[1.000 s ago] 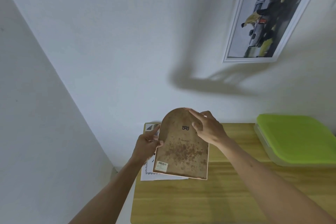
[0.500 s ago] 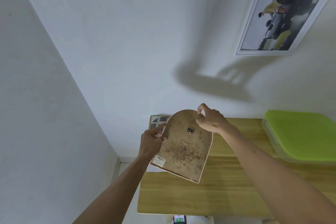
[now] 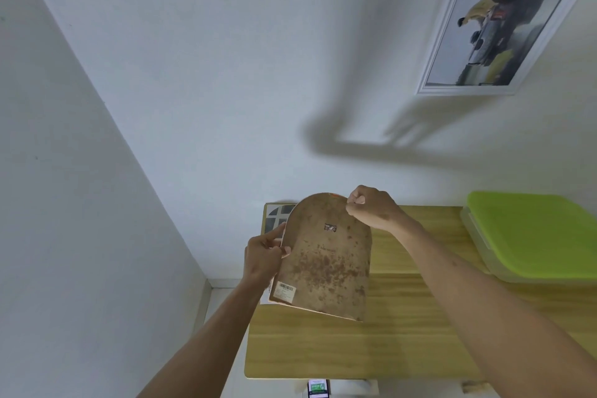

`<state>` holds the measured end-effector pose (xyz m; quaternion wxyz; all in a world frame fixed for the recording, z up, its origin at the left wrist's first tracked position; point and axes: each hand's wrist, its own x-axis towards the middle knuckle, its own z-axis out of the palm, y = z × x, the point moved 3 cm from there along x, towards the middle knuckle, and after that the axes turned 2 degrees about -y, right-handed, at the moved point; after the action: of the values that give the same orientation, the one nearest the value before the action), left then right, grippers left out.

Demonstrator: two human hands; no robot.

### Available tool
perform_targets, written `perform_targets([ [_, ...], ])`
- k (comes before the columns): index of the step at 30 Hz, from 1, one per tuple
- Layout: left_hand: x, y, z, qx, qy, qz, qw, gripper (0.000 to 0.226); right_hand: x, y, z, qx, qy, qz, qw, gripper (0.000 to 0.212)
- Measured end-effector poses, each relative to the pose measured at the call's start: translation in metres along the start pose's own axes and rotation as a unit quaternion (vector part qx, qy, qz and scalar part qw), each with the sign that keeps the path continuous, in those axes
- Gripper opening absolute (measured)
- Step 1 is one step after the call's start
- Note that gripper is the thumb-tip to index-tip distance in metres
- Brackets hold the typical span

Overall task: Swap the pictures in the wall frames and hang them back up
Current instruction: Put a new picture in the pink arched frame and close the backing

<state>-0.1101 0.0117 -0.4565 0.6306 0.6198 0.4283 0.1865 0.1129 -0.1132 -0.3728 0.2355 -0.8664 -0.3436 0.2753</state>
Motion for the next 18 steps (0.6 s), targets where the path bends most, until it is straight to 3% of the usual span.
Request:
perform_targets([
  [9, 0.001, 0.0, 0.003, -0.014, 0.005, -0.019, 1.0, 0.057, -0.002, 0.012, 0.004, 0.064, 0.085, -0.025, 0.994, 0.018],
  [13, 0.001, -0.004, 0.004, -0.017, -0.004, -0.03, 0.999, 0.057, 0.002, 0.023, -0.002, 0.088, 0.063, 0.008, 0.994, 0.02],
  [18, -0.007, -0.004, 0.009, -0.099, -0.029, -0.063, 0.993, 0.055, 0.001, 0.036, -0.005, 0.201, 0.028, 0.037, 0.979, 0.041],
])
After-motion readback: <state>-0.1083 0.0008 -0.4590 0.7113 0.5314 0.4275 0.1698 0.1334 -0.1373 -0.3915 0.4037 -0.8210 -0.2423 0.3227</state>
